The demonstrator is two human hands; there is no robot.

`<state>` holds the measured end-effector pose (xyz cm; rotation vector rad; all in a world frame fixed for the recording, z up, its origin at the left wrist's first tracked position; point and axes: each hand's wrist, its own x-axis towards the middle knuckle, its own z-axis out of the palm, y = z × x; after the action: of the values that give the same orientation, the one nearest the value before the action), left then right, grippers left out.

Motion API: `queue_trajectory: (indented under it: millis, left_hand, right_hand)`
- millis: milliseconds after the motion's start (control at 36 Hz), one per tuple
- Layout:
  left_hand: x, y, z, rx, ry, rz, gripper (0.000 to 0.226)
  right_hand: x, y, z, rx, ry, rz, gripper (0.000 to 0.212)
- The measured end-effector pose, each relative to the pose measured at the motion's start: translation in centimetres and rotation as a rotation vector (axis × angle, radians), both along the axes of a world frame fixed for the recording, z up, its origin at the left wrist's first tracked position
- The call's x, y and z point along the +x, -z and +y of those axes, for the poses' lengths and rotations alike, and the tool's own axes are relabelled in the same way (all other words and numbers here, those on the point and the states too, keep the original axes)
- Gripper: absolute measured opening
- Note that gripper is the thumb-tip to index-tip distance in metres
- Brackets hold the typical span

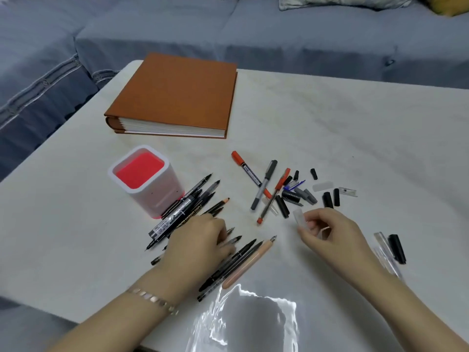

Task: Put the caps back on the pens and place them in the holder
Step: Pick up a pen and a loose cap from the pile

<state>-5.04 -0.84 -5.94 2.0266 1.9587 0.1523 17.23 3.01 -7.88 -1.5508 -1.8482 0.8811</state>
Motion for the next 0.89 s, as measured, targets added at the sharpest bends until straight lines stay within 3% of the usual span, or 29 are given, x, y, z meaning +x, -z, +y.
queue_trajectory:
  millis: [306,444,528,639,750,889]
  left_hand:
    - [-0.4,1.5,-1.1,-0.015,-0.064,0.066,0.028]
    - [-0.2,1.7,-1.0,-0.038,-0.066,0.084,0.029]
    - [-0.2,1.9,-1.0,-0.052,-0.108,0.029,0.027]
    - [-0.5,2.1,-1.1,-0.031,-0.153,-0.024,0.023]
    - [-1.2,2.0,-1.0,0.081,-0.181,-0.078,0.021]
    - [-2.9,0.8,-0.5,0.195,-0.328,-0.346,0.020]
  right_hand:
    - [-1.7,-0.2,-1.3,-0.109,-0.012,0.043,0.009]
    - [-4.0,-0.5,-3.3,-0.362,-0.010,0.193,0.024]
    - [-5.0,-0.5,-4.4,-0.558,-0.073,0.354,0.025]
    - [-6.0,0.3,-4.8,-0.551,-0.087,0.252,0.018]
    - [-6.9,0.7,-4.5,-0.535,-0.038,0.277,0.017]
    - [-8.7,1.1,-4.1,-0.507,0.010,0.319,0.012]
